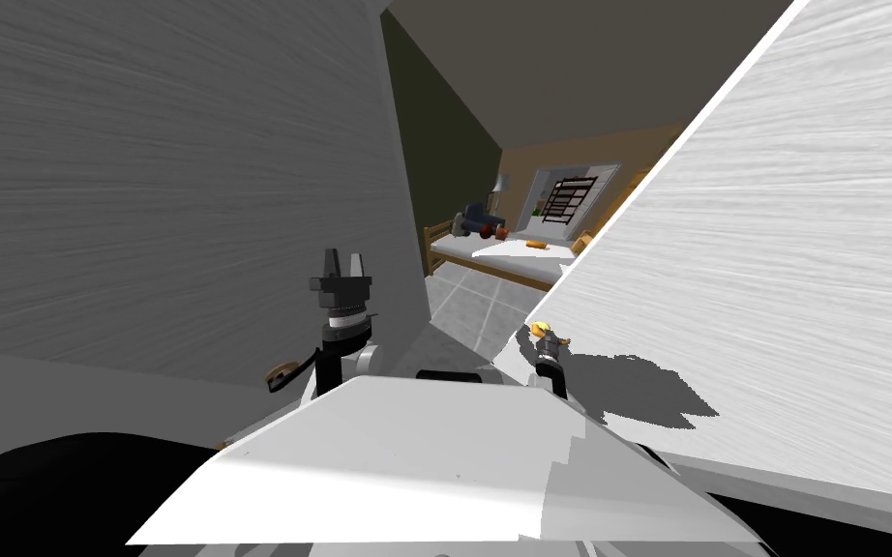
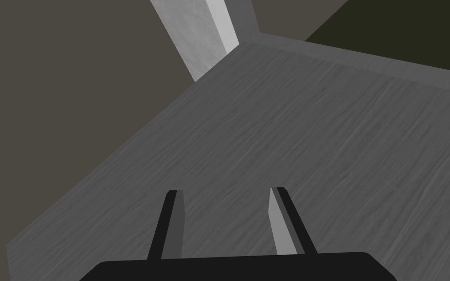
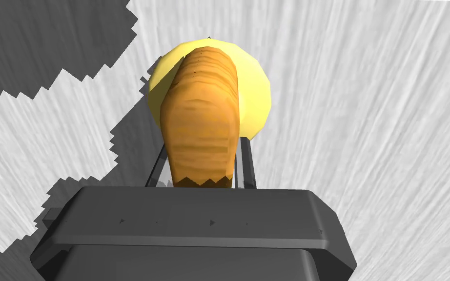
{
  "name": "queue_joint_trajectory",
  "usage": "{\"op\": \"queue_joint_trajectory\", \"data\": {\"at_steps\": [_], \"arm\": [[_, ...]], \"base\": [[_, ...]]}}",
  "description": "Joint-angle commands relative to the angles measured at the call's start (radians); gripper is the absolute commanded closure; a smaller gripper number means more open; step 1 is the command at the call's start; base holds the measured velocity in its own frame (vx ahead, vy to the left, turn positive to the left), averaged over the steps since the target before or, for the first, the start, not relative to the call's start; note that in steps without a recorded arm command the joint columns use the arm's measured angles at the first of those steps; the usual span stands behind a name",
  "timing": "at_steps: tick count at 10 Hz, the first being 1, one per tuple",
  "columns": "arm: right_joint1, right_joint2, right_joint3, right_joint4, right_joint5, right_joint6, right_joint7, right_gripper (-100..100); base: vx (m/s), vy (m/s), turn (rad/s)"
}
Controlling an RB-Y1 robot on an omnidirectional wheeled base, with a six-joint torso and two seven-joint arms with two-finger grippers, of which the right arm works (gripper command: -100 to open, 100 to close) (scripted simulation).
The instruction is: Pull the door open
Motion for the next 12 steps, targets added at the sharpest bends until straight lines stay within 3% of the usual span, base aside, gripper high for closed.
{"op": "queue_joint_trajectory", "data": {"at_steps": [1, 4, 5, 11, 12], "arm": [[0.001, 0.0, 0.0, 0.001, 0.0, 0.001, 0.0, 100], [0.001, 0.0, 0.0, 0.001, 0.0, 0.001, 0.0, 100], [0.002, 0.0, 0.014, -0.002, 0.01, 0.002, -0.008, 100], [0.008, -0.011, 0.063, -0.017, 0.047, 0.001, -0.048, 100], [0.01, -0.016, 0.083, -0.024, 0.062, 0.0, -0.065, 100]], "base": [[-0.029, 0.004, 0.012], [-0.007, 0.001, 0.003], [-0.126, 0.0, 0.053], [-0.203, 0.001, 0.063], [-0.187, -0.028, 0.079]]}}
